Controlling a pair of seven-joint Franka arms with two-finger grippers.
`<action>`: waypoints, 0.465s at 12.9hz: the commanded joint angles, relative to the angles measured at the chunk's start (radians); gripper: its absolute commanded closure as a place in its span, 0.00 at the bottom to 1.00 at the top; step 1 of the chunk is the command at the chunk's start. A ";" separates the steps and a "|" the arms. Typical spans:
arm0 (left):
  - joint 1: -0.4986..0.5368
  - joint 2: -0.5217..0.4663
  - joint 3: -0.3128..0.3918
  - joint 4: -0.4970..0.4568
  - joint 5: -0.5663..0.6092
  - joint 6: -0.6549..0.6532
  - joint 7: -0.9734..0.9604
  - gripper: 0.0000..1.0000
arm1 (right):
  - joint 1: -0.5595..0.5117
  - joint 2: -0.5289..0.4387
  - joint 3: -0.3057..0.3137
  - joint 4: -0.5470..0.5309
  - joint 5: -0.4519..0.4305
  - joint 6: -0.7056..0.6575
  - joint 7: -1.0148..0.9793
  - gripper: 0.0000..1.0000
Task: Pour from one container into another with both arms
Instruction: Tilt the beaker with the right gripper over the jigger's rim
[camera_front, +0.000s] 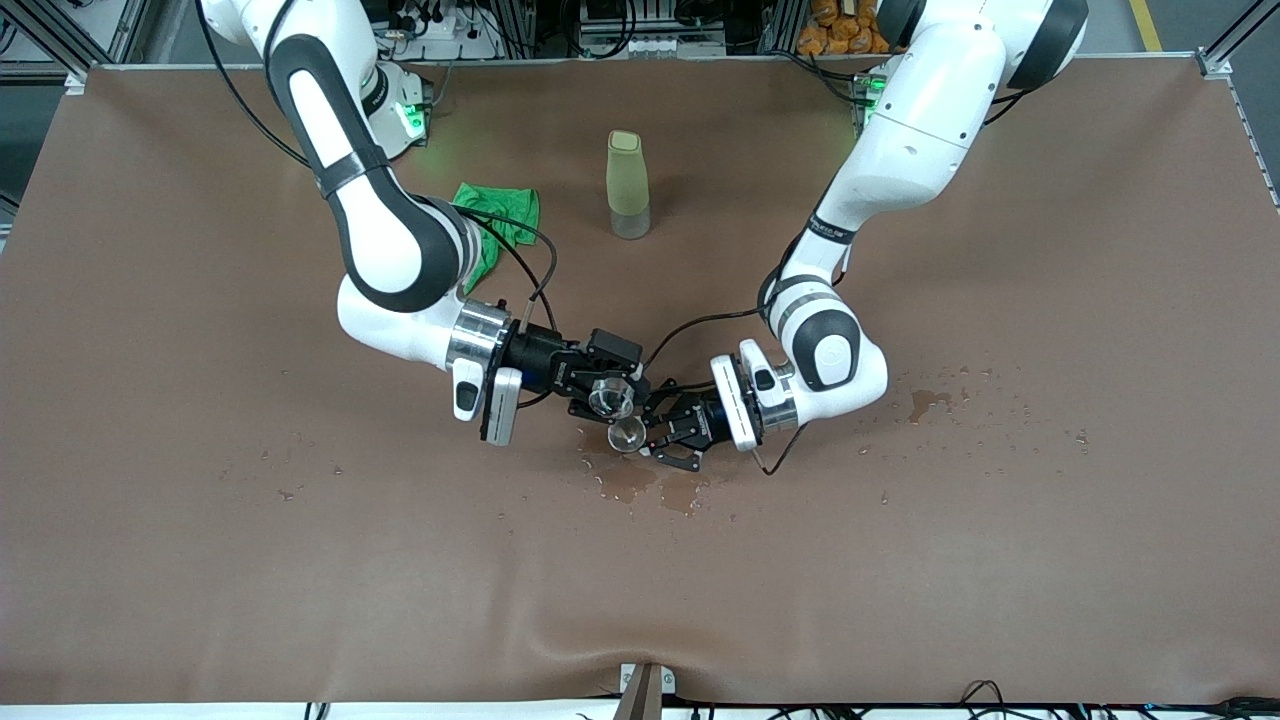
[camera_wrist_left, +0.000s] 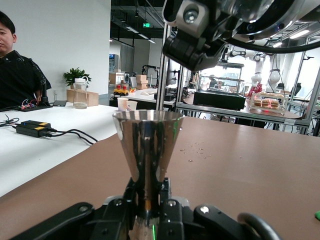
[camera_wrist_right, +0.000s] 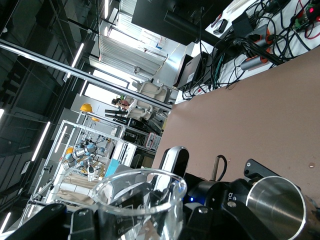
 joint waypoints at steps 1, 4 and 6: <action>-0.009 0.016 0.002 0.026 -0.035 0.007 0.018 1.00 | 0.013 0.009 -0.008 0.020 0.025 0.007 0.039 1.00; -0.009 0.016 0.002 0.026 -0.035 0.007 0.018 1.00 | 0.014 0.009 -0.008 0.020 0.025 0.007 0.059 1.00; -0.009 0.016 0.002 0.026 -0.035 0.007 0.018 1.00 | 0.013 0.009 -0.008 0.020 0.025 0.007 0.061 1.00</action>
